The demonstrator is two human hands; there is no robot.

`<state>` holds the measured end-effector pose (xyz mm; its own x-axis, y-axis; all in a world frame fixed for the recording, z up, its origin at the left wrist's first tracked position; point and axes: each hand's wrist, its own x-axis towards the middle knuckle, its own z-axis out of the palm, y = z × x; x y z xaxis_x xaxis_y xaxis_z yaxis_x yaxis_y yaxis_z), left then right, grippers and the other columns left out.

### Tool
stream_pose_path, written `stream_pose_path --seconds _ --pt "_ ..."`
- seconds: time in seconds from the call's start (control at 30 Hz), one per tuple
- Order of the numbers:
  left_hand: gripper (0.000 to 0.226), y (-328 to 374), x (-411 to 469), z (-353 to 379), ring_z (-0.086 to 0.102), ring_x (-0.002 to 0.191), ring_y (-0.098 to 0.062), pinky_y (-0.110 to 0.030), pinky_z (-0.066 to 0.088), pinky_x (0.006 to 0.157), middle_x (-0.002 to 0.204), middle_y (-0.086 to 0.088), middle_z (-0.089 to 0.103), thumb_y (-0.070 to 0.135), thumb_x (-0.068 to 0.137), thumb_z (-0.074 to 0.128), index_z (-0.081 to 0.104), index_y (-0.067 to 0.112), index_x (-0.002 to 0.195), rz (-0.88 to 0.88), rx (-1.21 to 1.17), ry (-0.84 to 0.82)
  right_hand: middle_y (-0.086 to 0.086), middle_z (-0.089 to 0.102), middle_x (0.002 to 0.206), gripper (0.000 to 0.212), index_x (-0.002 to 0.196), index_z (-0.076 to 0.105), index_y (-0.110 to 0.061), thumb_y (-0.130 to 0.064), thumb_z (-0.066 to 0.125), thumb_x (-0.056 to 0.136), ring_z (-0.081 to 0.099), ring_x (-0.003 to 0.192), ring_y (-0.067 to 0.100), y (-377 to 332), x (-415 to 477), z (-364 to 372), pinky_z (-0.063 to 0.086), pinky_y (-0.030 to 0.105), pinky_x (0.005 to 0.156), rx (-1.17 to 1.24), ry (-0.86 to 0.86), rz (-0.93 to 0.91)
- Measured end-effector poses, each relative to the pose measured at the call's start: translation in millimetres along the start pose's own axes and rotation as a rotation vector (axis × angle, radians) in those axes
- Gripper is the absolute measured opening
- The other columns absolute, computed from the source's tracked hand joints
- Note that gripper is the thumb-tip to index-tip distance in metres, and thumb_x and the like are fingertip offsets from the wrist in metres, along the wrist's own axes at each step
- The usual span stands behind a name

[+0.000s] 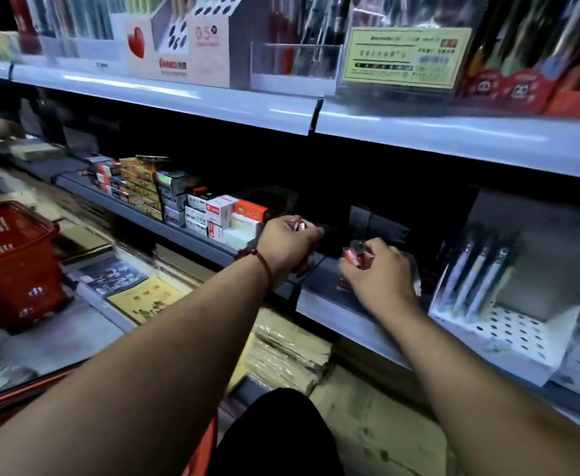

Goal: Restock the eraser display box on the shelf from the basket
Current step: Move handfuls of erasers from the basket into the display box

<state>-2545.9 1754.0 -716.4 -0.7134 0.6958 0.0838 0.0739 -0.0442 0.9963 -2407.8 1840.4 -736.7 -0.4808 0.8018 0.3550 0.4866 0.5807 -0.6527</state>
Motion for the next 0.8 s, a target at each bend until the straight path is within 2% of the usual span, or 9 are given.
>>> stream_pose_path --seconds 0.13,0.23,0.3,0.37,0.47,0.57,0.67,0.73,0.8 --pt "0.03 1.1 23.1 50.4 0.039 0.036 -0.016 -0.017 0.029 0.037 0.051 -0.01 0.047 0.004 0.096 0.061 0.052 0.012 0.069 -0.077 -0.097 -0.007 0.02 0.068 0.103 0.038 0.101 0.068 -0.008 -0.04 0.075 0.083 0.064 0.097 0.039 19.1 24.1 -5.1 0.047 0.036 0.073 -0.062 0.029 0.101" --pt "0.029 5.0 37.3 79.6 0.043 0.037 -0.018 -0.018 0.032 0.037 0.054 -0.012 0.05 -0.001 0.094 0.058 0.052 0.008 0.067 -0.1 -0.109 -0.006 0.023 0.072 0.099 0.042 0.093 0.072 -0.005 -0.047 0.07 0.089 0.068 0.096 0.04 23.3 42.9 -11.5 0.044 0.033 0.068 -0.062 -0.027 0.159" --pt "0.023 6.2 45.9 94.2 0.049 0.037 -0.015 -0.019 0.038 0.037 0.058 -0.011 0.054 -0.002 0.094 0.059 0.055 0.006 0.073 -0.145 -0.172 0.017 0.024 0.072 0.108 0.049 0.103 0.074 -0.004 -0.05 0.059 0.097 0.066 0.106 0.04 26.1 53.9 -16.7 0.041 0.032 0.072 -0.102 -0.111 0.224" --pt "0.011 1.7 53.7 105.5 0.056 0.046 -0.021 -0.024 0.046 0.045 0.064 -0.013 0.059 -0.003 0.093 0.06 0.06 0.002 0.083 -0.187 -0.23 0.045 0.025 0.067 0.125 0.05 0.12 0.07 -0.002 -0.045 0.051 0.103 0.061 0.119 0.04 30.6 60.4 -19.1 0.043 0.032 0.082 -0.165 -0.187 0.294" --pt "0.014 -18.9 62.8 115.9 0.06 0.056 -0.025 -0.032 0.05 0.053 0.072 -0.021 0.063 -0.01 0.087 0.055 0.062 0.0 0.082 -0.253 -0.197 0.046 0.024 0.064 0.132 0.042 0.125 0.067 -0.002 -0.034 0.05 0.104 0.059 0.123 0.04 38.0 61.5 -14.3 0.046 0.033 0.089 -0.251 -0.249 0.3" --pt "0.013 -38.3 63.7 119.5 0.063 0.06 -0.027 -0.041 0.054 0.063 0.077 -0.025 0.065 -0.01 0.08 0.055 0.063 -0.001 0.076 -0.271 -0.104 0.003 0.023 0.066 0.127 0.035 0.121 0.068 -0.003 -0.03 0.053 0.103 0.061 0.119 0.04 40.7 56.7 -7.8 0.049 0.034 0.09 -0.305 -0.268 0.256" --pt "0.004 -42.7 67.2 114.8 0.071 0.078 -0.04 -0.052 0.06 0.072 0.078 -0.024 0.067 -0.003 0.074 0.064 0.064 0.001 0.073 -0.235 0.03 -0.055 0.02 0.068 0.12 0.03 0.117 0.068 -0.006 -0.027 0.06 0.098 0.064 0.112 0.038 39.8 58.0 -5.7 0.046 0.032 0.08 -0.341 -0.324 0.23" --pt "0.011 -39.6 69.4 105.1 0.072 0.086 -0.039 -0.053 0.061 0.079 0.079 -0.02 0.068 -0.002 0.08 0.07 0.064 0.004 0.072 -0.215 0.124 -0.106 0.014 0.068 0.1 0.03 0.113 0.068 -0.008 -0.03 0.068 0.093 0.064 0.096 0.035 33.8 59.6 -4.9 0.042 0.028 0.073 -0.312 -0.385 0.21" --pt "0.017 -36.6 70.7 91.8 0.07 0.082 -0.032 -0.048 0.06 0.081 0.078 -0.015 0.067 -0.002 0.083 0.072 0.063 0.005 0.072 -0.198 0.17 -0.132 0.004 0.058 0.082 0.033 0.105 0.066 -0.013 -0.039 0.077 0.086 0.058 0.078 0.024 24.4 60.9 -3.1 0.042 0.026 0.069 -0.258 -0.448 0.192"
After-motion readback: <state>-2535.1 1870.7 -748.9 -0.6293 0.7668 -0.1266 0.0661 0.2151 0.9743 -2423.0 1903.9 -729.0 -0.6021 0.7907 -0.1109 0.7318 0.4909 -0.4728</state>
